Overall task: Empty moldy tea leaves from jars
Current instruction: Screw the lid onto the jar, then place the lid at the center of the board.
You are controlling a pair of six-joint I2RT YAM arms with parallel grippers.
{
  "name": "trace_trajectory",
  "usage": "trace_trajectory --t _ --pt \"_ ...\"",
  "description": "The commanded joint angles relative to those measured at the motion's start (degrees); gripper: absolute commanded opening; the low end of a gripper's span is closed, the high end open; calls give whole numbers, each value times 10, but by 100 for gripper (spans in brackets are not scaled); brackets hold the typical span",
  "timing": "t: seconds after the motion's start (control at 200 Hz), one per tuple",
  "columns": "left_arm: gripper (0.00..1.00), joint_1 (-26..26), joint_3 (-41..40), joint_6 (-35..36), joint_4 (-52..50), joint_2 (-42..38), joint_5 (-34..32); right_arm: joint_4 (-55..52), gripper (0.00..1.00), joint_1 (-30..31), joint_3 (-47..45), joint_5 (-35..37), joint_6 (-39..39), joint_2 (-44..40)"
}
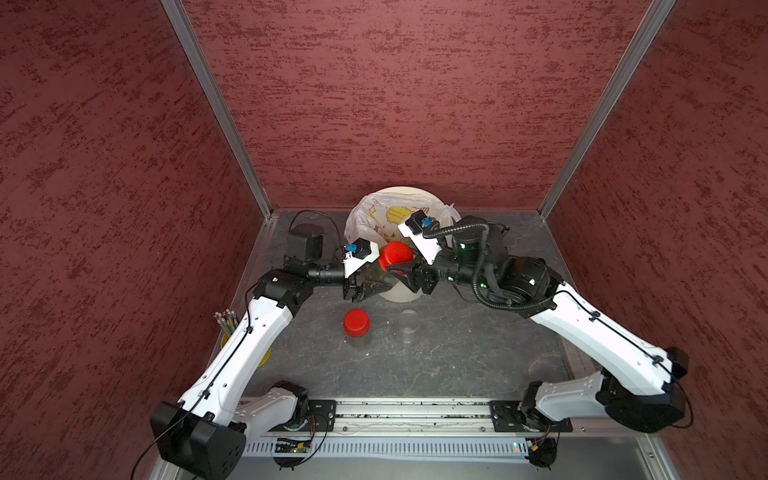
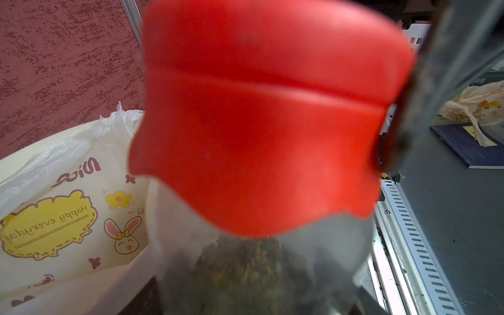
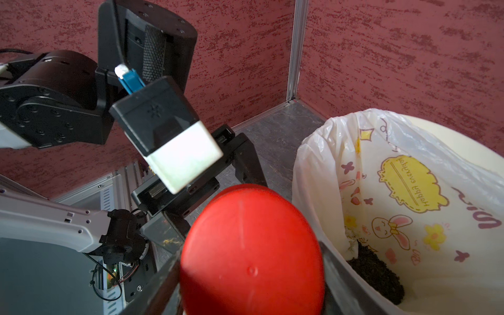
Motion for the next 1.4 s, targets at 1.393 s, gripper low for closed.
trace_trajectory --t 1.393 --pt "63 4 11 -3 21 -9 9 -19 35 -113 -38 62 -68 -116"
